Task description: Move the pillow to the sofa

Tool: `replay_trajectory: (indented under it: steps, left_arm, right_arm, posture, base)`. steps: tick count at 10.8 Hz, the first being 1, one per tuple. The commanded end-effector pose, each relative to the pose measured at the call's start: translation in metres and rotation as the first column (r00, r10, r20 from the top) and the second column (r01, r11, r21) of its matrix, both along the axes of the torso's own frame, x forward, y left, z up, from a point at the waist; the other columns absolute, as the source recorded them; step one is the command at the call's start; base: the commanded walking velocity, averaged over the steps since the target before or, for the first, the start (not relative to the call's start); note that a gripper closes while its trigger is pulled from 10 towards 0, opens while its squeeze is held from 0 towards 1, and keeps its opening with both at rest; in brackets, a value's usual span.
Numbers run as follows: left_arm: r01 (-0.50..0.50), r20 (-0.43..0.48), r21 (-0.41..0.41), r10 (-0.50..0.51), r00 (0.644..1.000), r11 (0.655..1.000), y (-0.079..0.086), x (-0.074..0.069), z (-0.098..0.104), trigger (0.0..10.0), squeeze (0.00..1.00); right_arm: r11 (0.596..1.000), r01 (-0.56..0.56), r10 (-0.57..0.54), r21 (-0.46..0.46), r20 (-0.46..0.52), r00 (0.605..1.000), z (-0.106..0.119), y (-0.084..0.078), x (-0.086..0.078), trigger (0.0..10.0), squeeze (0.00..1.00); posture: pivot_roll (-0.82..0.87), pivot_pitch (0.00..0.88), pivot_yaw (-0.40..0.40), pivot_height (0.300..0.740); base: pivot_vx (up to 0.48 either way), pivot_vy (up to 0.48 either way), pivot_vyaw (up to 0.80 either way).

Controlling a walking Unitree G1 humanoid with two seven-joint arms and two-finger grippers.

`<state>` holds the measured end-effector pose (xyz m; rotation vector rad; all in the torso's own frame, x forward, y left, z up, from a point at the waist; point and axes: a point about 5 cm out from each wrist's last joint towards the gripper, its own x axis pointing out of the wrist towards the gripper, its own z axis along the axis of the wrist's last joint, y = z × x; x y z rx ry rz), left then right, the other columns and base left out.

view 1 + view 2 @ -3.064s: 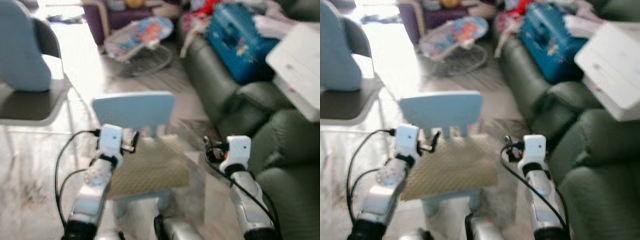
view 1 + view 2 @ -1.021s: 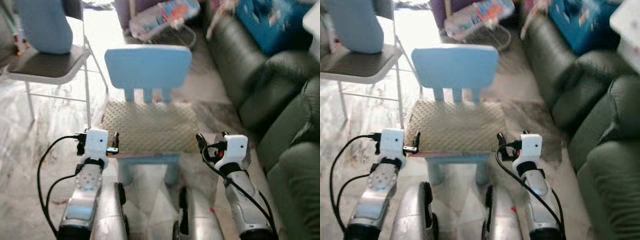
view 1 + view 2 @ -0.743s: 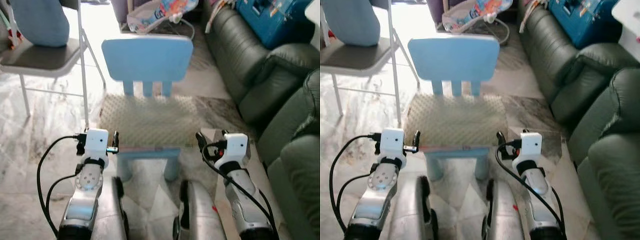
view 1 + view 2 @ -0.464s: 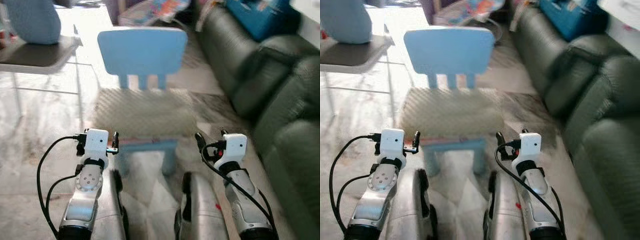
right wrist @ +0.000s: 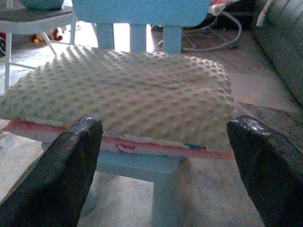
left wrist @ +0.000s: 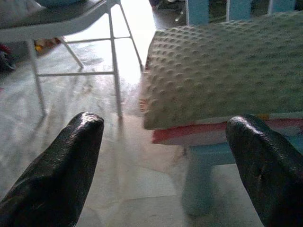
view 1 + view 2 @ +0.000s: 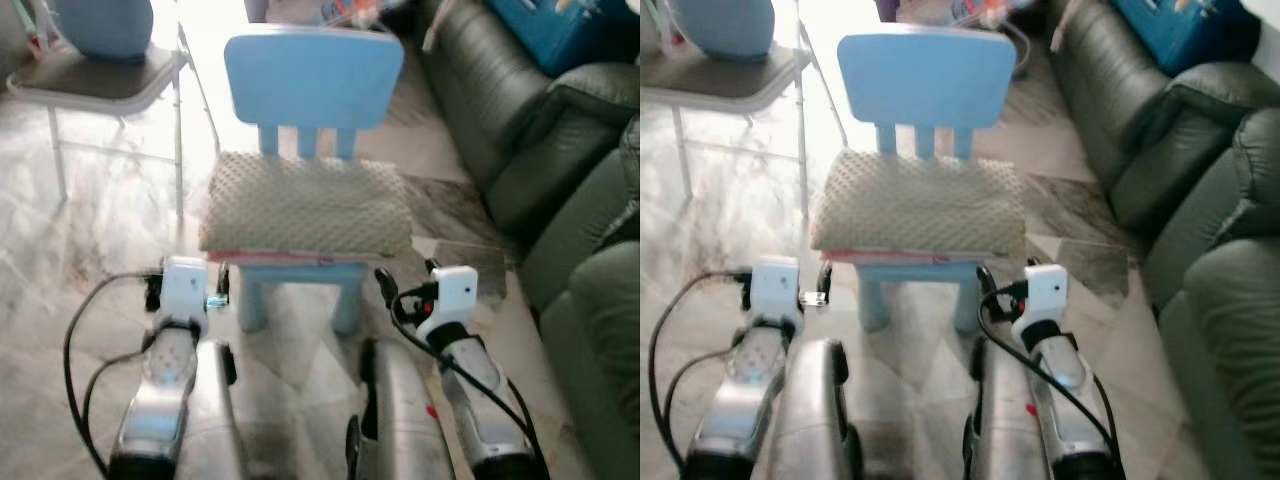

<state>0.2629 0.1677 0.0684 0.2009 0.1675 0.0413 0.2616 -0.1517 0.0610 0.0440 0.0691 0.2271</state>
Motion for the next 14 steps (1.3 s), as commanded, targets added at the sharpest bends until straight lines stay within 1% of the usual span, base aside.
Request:
replay_trajectory:
  steps: [1, 2, 3, 4, 6, 8, 14]
  left_arm:
    - [0.011, 0.003, -0.005, -0.011, 1.000, 1.000, -0.0030, -0.0010, 0.0008, 10.0, 1.00]
    - [0.018, -0.010, 0.008, -0.018, 1.000, 1.000, -0.0025, -0.0013, -0.0010, 10.0, 1.00]
    - [0.032, -0.011, -0.014, -0.032, 0.999, 0.999, -0.0033, -0.0014, -0.0010, 10.0, 0.00]
    - [0.038, -0.008, -0.021, -0.038, 0.999, 0.999, -0.0036, -0.0013, -0.0004, 10.0, 0.00]
    - [0.043, -0.008, -0.035, -0.043, 0.999, 0.998, -0.0054, -0.0026, -0.0002, 10.0, 0.00]
    - [0.046, -0.007, -0.037, -0.046, 0.999, 0.998, -0.0062, -0.0024, -0.0001, 10.0, 0.00]
    - [0.047, -0.013, -0.043, -0.048, 0.999, 0.998, -0.0080, -0.0017, -0.0009, 10.0, 0.00]
  right_arm:
    - [1.000, 0.019, -0.019, -0.018, 0.010, 1.000, 0.0018, -0.0055, 0.0010, 10.0, 1.00]
    - [1.000, 0.022, -0.022, -0.022, 0.003, 1.000, 0.0005, -0.0054, 0.0010, 10.0, 1.00]
    - [0.999, 0.030, -0.030, -0.040, -0.003, 1.000, -0.0005, -0.0056, 0.0019, 10.0, 0.00]
    - [0.999, 0.032, -0.033, -0.037, -0.003, 0.999, -0.0005, -0.0056, 0.0024, 10.0, 0.00]
    - [0.999, 0.026, -0.026, -0.041, -0.009, 1.000, -0.0013, -0.0050, 0.0016, 10.0, 0.00]
    - [0.999, 0.014, -0.014, -0.052, -0.007, 1.000, -0.0014, -0.0040, 0.0012, 10.0, 0.00]
    - [0.999, 0.013, -0.013, -0.050, -0.010, 1.000, -0.0009, -0.0048, 0.0028, 10.0, 0.00]
  posture:
    - [-0.04, 0.105, -0.047, 0.521]
    - [-0.04, 0.102, -0.047, 0.521]
    - [-0.04, 0.105, -0.048, 0.521]
    - [-0.04, 0.109, -0.048, 0.521]
    - [-0.05, 0.114, -0.047, 0.521]
    - [-0.05, 0.116, -0.049, 0.521]
    - [-0.05, 0.120, -0.050, 0.521]
  base:
    - [0.000, 0.000, 0.00]
    - [0.000, 0.000, 0.00]
    - [0.000, 0.000, 0.00]
    - [0.000, 0.000, 0.00]
    - [0.249, 0.000, 0.00]
    - [0.257, 0.000, 0.21]
    - [0.269, 0.000, 0.00]
